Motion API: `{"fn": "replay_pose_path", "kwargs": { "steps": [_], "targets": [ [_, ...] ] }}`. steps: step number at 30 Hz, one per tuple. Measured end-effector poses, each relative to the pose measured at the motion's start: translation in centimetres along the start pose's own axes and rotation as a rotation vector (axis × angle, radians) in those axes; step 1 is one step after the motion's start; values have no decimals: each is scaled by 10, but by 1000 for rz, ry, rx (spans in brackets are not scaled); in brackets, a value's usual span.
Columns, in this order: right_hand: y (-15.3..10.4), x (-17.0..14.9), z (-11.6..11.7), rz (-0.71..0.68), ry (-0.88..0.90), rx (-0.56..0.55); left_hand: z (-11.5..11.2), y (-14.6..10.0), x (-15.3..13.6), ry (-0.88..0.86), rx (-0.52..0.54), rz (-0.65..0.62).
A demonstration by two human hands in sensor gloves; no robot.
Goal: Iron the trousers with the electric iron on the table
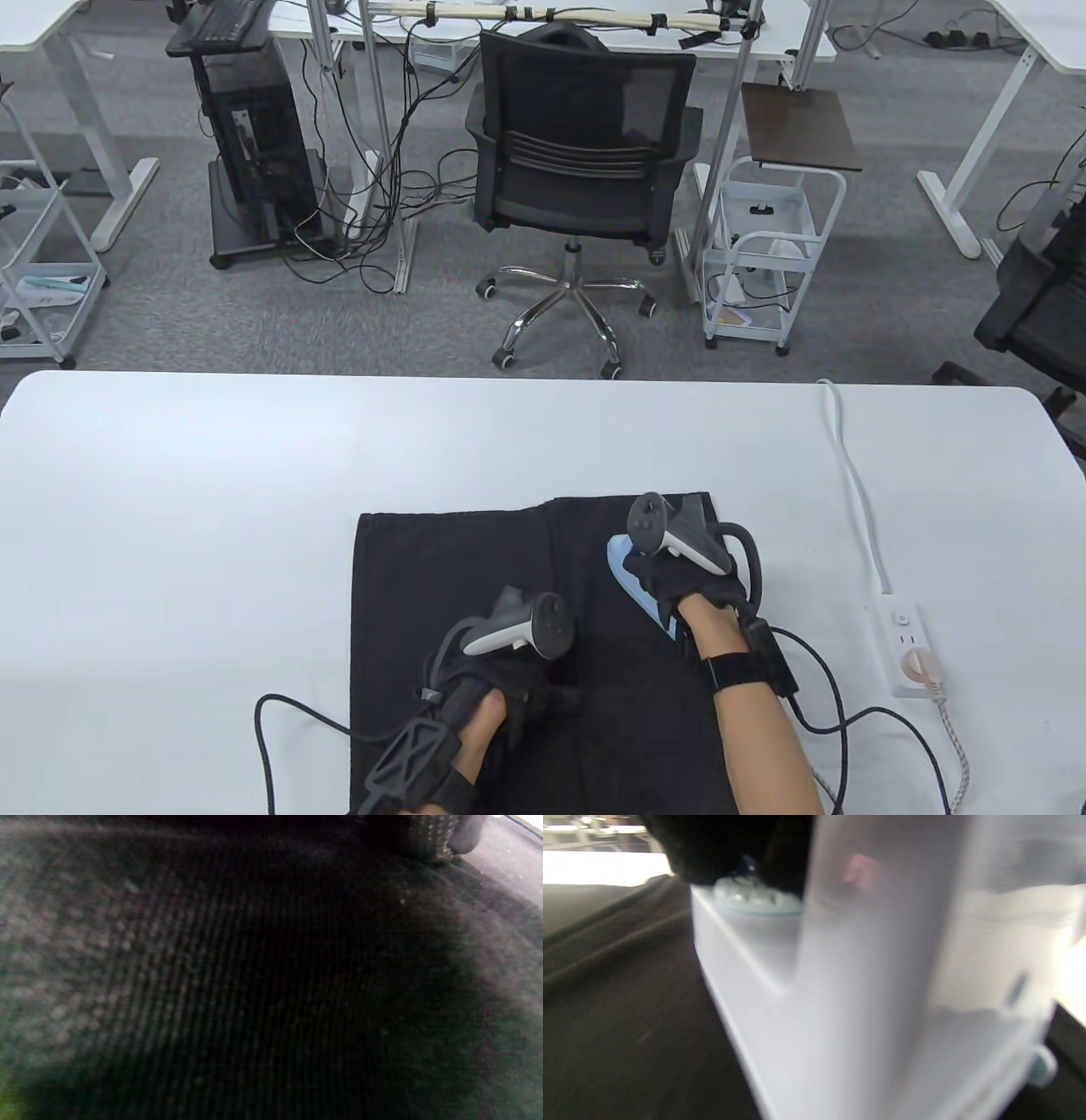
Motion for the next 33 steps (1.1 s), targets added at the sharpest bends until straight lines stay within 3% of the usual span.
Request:
{"fn": "replay_pose_path", "kwargs": {
  "steps": [10,13,15,21,32,33],
  "targets": [
    [-137,36,60,-300,-140,25,-1,-1,-1,-6,10,0],
    [-165,37,73,-343,-161,24,-1,-1,-1,-8,9,-1],
    [-168,35,74,-335,-154,14,-1,-1,-1,-8,8,-2],
    [-141,31,61,-284,-119,-9,-1,-1,-1,-8,11,-4],
    [25,-1,-13,29,12,-25,-1,-1,-1,-9,15,-8],
    [30,-3,-15,46,17,-26,-1,-1,-1,-9,15,-8]
  ]
}}
Point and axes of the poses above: the tracker on the back of each hand, its own x axis roughly to the thumb side, its own y axis roughly from the wrist to the fingertips, z = x × y, the point moved 5 cm from there along y, roughly from the wrist to the fingertips, and after that the axes turned 9 degrees about x, right-handed, at the moved point
